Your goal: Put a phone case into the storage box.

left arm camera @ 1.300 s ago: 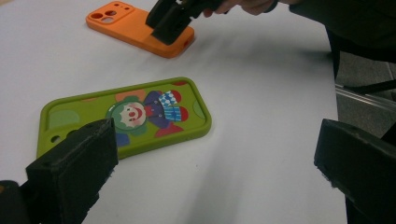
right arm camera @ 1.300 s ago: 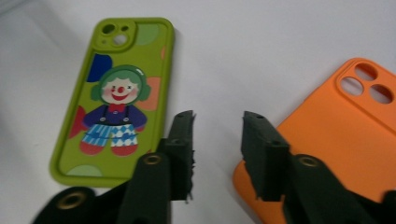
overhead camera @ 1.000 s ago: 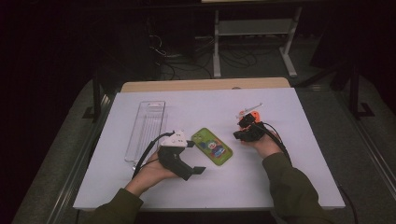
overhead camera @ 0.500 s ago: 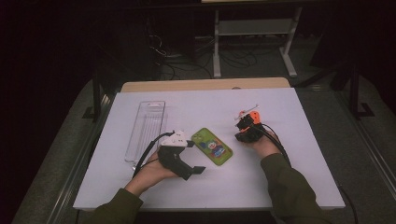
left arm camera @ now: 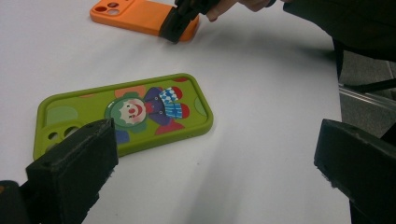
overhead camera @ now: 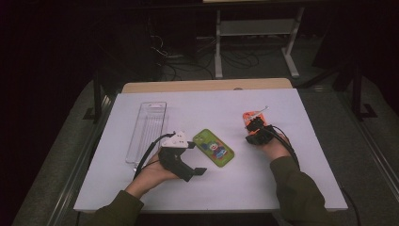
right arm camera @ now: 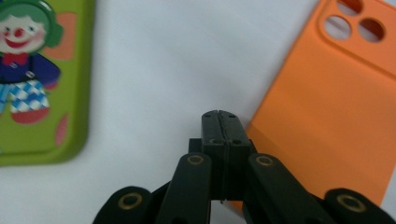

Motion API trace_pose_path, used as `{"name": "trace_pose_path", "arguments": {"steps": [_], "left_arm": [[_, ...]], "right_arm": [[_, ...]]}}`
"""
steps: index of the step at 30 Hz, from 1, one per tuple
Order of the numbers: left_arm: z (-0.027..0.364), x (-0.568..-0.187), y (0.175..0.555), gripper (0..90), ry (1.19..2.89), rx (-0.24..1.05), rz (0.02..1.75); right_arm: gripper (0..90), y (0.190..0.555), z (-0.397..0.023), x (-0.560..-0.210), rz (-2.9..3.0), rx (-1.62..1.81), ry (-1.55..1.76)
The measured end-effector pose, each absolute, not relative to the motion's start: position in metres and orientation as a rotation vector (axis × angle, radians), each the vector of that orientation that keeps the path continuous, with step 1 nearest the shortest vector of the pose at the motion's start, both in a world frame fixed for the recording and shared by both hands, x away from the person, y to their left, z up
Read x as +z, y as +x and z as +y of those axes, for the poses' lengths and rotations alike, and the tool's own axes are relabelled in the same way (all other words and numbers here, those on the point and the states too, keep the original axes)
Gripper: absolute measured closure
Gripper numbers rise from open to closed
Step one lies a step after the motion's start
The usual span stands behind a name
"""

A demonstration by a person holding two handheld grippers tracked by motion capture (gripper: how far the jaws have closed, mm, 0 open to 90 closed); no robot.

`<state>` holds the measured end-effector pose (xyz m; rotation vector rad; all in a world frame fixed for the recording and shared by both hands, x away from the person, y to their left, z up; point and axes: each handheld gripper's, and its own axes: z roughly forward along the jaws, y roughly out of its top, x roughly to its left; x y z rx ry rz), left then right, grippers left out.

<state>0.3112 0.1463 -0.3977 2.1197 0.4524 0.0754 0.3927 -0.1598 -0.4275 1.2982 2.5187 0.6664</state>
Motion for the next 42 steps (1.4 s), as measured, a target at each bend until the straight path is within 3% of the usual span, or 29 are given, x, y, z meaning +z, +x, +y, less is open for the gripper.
{"name": "trace_pose_path", "arguments": {"steps": [19, 35, 40, 42], "left_arm": [[0.147, -0.398, 0.312, 0.0, 2.126, 0.073, 0.456], [0.149, -0.397, 0.312, 0.0, 2.118, 0.069, 0.455], [0.149, -0.397, 0.312, 0.0, 2.117, 0.067, 0.458], [0.148, -0.397, 0.312, 0.0, 2.117, 0.065, 0.458]], "right_arm": [[87.9, 0.394, -0.195, -0.422, 2.477, 0.621, 1.370], [48.9, 0.428, -0.206, -0.395, 2.446, 0.562, 1.414], [18.2, 0.430, -0.215, -0.399, 2.410, 0.672, 1.428], [10.2, 0.426, -0.217, -0.401, 2.376, 0.709, 1.410]]}}
